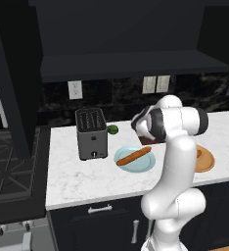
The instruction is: From the different types of pastries on the counter, select a croissant and place it on the cutting board. Then retrieve a jar of jam from the cabinet and place it alongside the croissant on the cutting board.
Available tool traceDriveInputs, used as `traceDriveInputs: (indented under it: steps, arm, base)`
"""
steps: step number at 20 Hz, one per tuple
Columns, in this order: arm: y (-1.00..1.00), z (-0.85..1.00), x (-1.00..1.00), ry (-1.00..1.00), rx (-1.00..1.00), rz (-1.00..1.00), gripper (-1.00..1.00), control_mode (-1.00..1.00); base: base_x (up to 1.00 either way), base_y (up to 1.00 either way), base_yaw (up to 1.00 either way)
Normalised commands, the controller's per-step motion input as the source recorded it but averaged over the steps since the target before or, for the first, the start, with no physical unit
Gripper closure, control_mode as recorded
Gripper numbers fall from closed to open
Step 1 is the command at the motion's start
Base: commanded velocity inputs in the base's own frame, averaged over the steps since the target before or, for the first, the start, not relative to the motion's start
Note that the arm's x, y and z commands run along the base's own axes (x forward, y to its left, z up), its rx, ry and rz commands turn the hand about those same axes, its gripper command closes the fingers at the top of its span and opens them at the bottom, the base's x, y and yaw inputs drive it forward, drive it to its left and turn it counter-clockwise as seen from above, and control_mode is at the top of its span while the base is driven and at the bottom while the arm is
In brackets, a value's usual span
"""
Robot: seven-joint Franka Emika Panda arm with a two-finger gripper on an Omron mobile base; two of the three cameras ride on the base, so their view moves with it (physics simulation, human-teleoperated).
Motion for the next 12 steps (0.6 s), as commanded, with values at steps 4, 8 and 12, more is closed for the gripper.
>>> traceDriveInputs:
  steps: [4, 8, 12]
  arm:
    - [0.07, 0.36, 0.0, 0.11, 0.0, 0.0, -1.0, -1.0]
    - [0.12, 0.52, 0.0, 0.09, 0.0, 0.0, -1.0, -1.0]
    - [0.01, 0.08, 0.0, 0.01, 0.0, 0.0, -1.0, -1.0]
  base:
    - [0.0, 0.0, 0.0]
    - [0.0, 0.0, 0.0]
    - [0.0, 0.0, 0.0]
